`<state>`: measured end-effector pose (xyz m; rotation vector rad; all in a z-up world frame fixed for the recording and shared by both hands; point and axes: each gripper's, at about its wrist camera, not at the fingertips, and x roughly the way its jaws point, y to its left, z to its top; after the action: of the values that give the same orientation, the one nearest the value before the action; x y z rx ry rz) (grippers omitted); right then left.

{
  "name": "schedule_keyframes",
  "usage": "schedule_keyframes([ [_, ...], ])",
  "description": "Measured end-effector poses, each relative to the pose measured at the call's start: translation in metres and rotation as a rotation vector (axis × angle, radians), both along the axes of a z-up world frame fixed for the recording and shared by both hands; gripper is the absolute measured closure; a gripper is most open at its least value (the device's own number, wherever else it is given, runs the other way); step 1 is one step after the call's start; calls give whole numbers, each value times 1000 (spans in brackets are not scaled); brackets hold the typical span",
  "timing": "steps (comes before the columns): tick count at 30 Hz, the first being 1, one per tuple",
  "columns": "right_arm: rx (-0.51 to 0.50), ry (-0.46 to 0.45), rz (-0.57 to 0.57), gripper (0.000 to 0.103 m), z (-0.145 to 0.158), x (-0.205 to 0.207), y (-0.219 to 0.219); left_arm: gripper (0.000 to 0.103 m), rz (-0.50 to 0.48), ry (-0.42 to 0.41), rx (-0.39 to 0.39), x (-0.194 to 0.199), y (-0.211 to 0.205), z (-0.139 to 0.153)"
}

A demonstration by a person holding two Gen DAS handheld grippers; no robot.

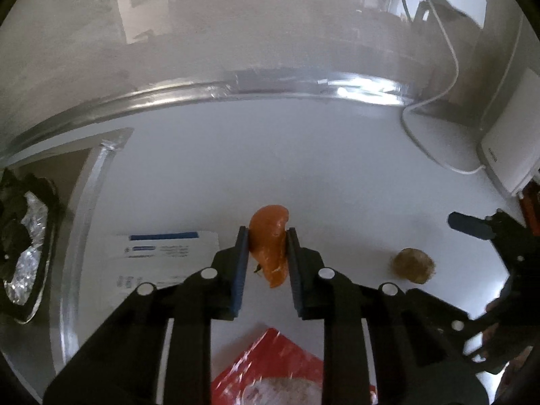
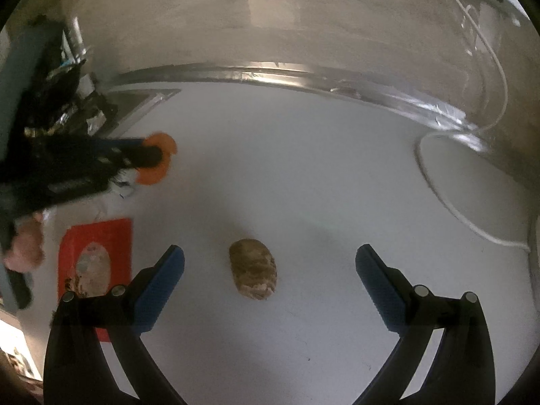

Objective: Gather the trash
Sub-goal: 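Grasp the orange peel with the left tool while the right tool grasps the brown nut, then carry orange peel and brown nut over the green basket and open both tools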

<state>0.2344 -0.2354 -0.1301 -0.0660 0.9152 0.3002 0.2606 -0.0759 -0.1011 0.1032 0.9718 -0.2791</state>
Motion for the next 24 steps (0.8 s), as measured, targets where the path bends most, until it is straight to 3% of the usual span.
schedule_keyframes([
  [3,-52,-32,11,6,-1,-1,6,81,26,-17,-25,-10,13,14],
  [5,-76,-37,19,20,-2,1,9,81,43,-30,-52,-22,23,27],
  [7,-93,-28,21,42,-4,2,10,81,58,-44,-61,-30,32,35],
  [12,-101,-20,40,76,-4,-2,15,81,95,-72,-46,-61,53,51],
  [19,-67,-17,49,76,4,-16,14,81,182,-75,-70,-105,94,64],
  [24,-18,-37,84,76,31,-56,30,81,209,-73,-83,-149,125,74],
])
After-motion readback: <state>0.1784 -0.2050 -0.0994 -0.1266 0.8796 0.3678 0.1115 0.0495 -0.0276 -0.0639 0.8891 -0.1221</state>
